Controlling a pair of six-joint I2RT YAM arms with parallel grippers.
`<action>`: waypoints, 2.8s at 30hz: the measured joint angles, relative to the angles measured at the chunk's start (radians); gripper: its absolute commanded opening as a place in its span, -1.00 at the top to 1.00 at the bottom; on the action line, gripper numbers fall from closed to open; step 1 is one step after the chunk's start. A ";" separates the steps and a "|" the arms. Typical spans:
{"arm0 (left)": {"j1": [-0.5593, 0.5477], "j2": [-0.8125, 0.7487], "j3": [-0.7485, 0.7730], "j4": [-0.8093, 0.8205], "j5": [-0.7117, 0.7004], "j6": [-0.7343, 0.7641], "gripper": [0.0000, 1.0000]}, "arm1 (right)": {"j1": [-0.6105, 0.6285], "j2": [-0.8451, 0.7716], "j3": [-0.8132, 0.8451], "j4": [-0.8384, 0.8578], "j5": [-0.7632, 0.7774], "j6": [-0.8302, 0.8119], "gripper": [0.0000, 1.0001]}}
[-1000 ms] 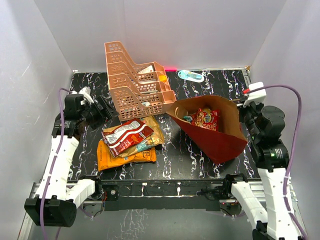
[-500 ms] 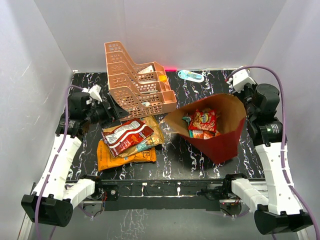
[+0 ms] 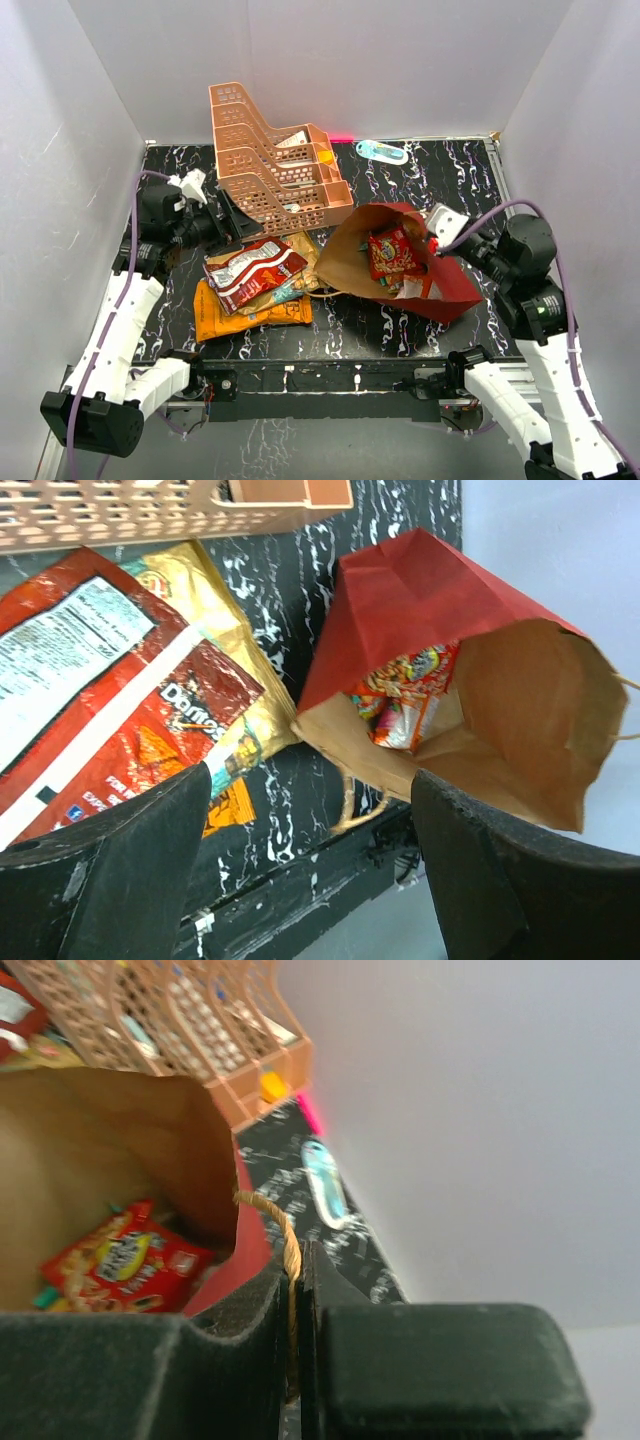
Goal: Take the snacks out of the paper bag
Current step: Adjust the paper bag at the center of the board.
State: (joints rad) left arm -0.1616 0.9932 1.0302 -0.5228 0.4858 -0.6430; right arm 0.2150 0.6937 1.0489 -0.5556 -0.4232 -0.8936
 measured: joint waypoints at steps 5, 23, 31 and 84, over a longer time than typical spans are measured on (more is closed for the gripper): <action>-0.083 -0.010 -0.028 0.059 0.023 -0.024 -0.62 | 0.000 -0.068 -0.134 0.075 -0.128 0.211 0.85; -0.851 0.284 -0.063 0.390 -0.312 -0.059 -0.59 | 0.000 -0.182 -0.224 0.177 -0.146 0.813 0.85; -0.877 0.370 -0.050 0.498 -0.361 0.005 -0.14 | 0.000 -0.216 -0.217 0.105 -0.047 0.953 0.85; -1.099 0.443 -0.068 0.735 -0.754 0.029 -0.60 | 0.000 -0.171 -0.095 -0.002 -0.270 0.898 0.85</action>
State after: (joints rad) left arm -1.2602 1.4361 0.9623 0.2119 -0.2680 -0.6140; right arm 0.2150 0.5224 0.9543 -0.5579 -0.6933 0.0044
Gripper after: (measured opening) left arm 0.804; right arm 0.077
